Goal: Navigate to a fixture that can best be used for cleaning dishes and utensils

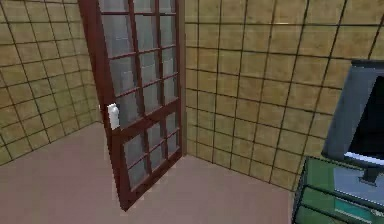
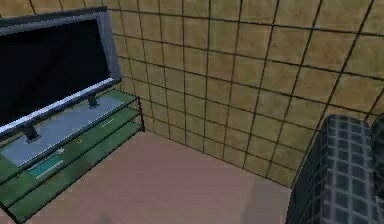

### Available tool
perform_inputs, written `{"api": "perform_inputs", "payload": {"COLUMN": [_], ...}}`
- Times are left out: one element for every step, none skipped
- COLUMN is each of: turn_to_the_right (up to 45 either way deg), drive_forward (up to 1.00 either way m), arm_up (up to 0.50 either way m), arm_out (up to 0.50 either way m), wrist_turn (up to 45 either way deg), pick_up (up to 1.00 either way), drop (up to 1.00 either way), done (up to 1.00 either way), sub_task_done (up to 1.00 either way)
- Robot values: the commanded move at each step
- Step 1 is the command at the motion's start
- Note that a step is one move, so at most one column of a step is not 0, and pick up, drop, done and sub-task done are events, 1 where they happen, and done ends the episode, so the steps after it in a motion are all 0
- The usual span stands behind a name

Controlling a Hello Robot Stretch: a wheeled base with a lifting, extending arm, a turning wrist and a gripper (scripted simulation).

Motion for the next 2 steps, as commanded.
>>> {"api": "perform_inputs", "payload": {"turn_to_the_right": [-45.0, -6.0], "drive_forward": [0.0, 0.0], "arm_up": [0.0, 0.0], "arm_out": [0.0, 0.0], "wrist_turn": [0.0, 0.0], "pick_up": [0.0, 0.0], "drop": [0.0, 0.0], "done": [0.0, 0.0], "sub_task_done": [0.0, 0.0]}}
